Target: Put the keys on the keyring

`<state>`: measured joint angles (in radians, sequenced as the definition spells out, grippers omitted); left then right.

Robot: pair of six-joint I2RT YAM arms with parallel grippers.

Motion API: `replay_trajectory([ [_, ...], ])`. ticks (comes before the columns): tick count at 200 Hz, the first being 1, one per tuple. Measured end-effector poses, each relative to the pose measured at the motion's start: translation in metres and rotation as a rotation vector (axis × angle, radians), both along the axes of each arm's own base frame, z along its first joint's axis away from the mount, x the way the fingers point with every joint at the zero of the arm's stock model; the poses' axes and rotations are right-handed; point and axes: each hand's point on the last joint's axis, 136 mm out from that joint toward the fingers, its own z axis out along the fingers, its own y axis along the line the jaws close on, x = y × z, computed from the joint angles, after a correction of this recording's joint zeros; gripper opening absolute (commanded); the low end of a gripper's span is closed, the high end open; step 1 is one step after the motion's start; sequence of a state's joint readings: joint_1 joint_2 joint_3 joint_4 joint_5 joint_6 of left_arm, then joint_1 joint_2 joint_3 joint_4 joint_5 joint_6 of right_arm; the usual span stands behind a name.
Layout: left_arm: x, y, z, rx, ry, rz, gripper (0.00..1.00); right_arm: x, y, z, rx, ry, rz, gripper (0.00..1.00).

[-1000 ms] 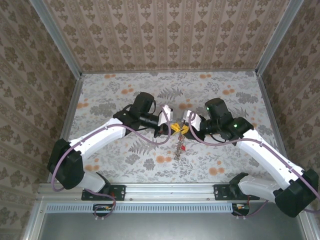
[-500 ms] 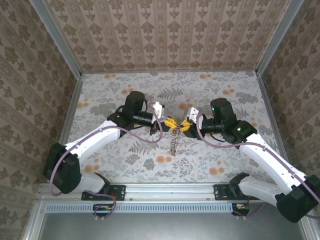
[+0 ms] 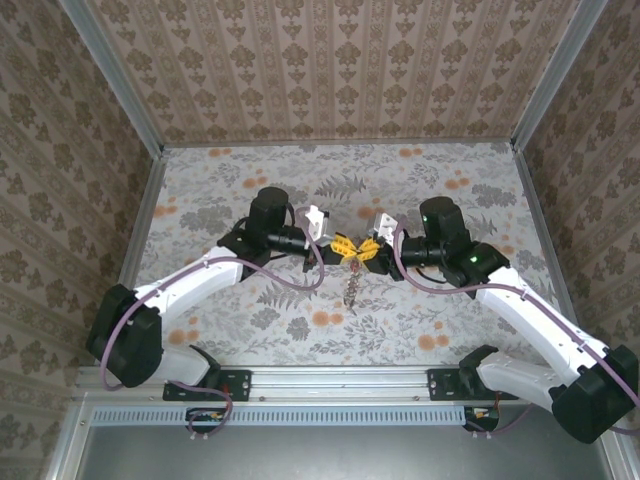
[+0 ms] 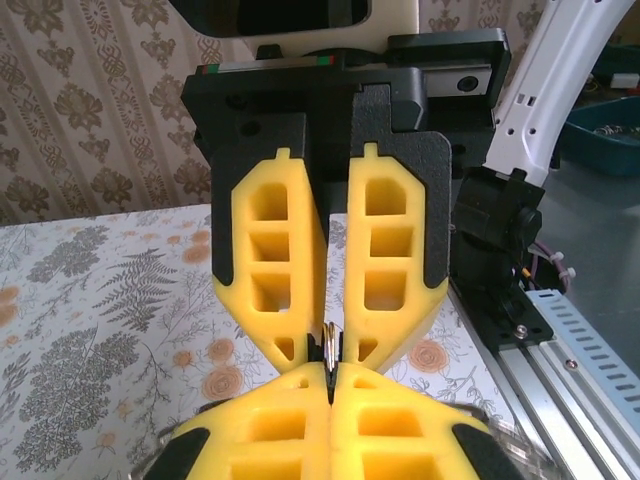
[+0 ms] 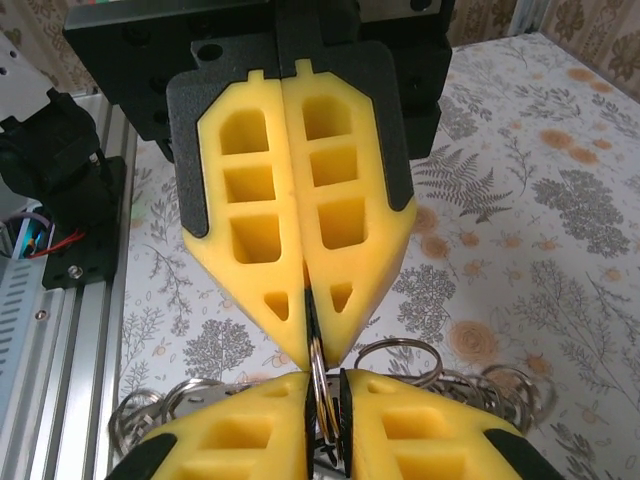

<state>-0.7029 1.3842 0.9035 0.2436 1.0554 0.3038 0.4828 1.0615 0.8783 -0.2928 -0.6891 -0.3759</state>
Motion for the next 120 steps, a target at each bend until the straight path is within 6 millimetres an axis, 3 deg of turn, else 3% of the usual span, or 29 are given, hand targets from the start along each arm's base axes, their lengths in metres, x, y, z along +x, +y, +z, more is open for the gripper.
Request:
replay_trajectory([
  [18,0.002,-0.001,-0.003,-0.013,0.004,0.025,0.00,0.000,0.000,-0.003,0.015,0.025,-0.007,0.00],
  [49,0.004,-0.003,-0.004,-0.016,0.011,0.046,0.00,0.002,-0.001,-0.005,0.019,0.037,-0.010,0.00],
  [68,0.005,-0.003,-0.009,0.009,0.017,0.058,0.22,0.002,-0.002,-0.009,-0.008,0.046,-0.003,0.00],
  [120,0.006,-0.005,0.003,0.129,-0.056,0.058,0.26,-0.004,-0.005,-0.019,-0.159,0.066,0.032,0.00],
])
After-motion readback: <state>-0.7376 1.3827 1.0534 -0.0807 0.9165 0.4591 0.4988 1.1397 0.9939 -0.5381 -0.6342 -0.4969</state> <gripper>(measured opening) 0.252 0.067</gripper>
